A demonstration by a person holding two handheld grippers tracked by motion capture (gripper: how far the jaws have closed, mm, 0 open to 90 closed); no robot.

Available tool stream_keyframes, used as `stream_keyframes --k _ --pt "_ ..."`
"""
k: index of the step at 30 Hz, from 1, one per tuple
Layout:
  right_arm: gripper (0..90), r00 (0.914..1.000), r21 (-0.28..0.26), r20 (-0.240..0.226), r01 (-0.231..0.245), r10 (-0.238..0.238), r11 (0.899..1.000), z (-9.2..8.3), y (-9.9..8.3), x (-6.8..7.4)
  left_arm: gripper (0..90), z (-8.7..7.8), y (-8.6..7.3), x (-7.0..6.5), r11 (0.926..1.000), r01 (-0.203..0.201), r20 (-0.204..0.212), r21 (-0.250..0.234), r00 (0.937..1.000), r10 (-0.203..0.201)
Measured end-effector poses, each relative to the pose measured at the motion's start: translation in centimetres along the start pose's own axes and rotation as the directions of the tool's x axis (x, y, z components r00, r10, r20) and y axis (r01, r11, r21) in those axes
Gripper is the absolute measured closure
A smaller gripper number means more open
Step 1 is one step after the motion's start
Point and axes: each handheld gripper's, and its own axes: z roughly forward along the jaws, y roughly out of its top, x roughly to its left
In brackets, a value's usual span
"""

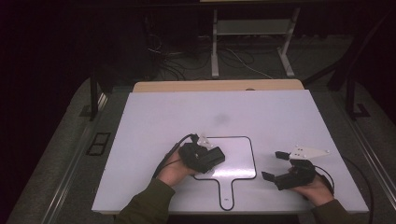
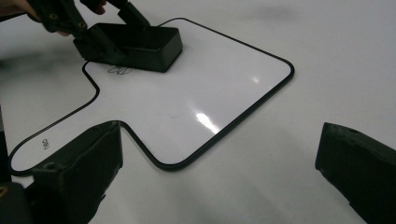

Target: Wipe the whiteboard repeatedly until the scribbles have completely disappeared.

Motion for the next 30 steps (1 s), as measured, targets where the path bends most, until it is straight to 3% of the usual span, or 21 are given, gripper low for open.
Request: stream_keyframes --k 8,16,20,23,30 --pt "0.0 1.0000 0.002 0.001 -0.002 0.002 1.000 0.0 0.0 0.0 39.7 0.0 0.0 -0.9 0.9999 -0.016 0.016 0.000 0.9997 0.016" --pt "0.0 1.0000 0.005 0.005 0.004 -0.004 1.000 0.0 0.0 0.0 39.7 -0.8 -1.0 1.3 0.9994 0.034 -0.053 0.000 0.9980 -0.034" --pt "0.0 1.0000 0.004 0.005 0.006 -0.006 1.000 0.0 0.0 0.0 39.7 -1.2 -1.5 2.0 0.9984 0.056 -0.063 0.000 0.9964 -0.056" --pt "0.0 1.0000 0.004 0.006 0.002 -0.002 1.000 0.0 0.0 0.0 39.7 -1.2 -1.5 1.7 0.9991 0.040 -0.070 0.012 0.9968 -0.039" --pt "0.0 1.0000 0.004 0.005 0.002 -0.002 1.000 0.1 0.0 0.0 39.7 -1.0 -1.2 -0.4 0.9999 0.001 -0.015 0.013 0.9999 -0.001"
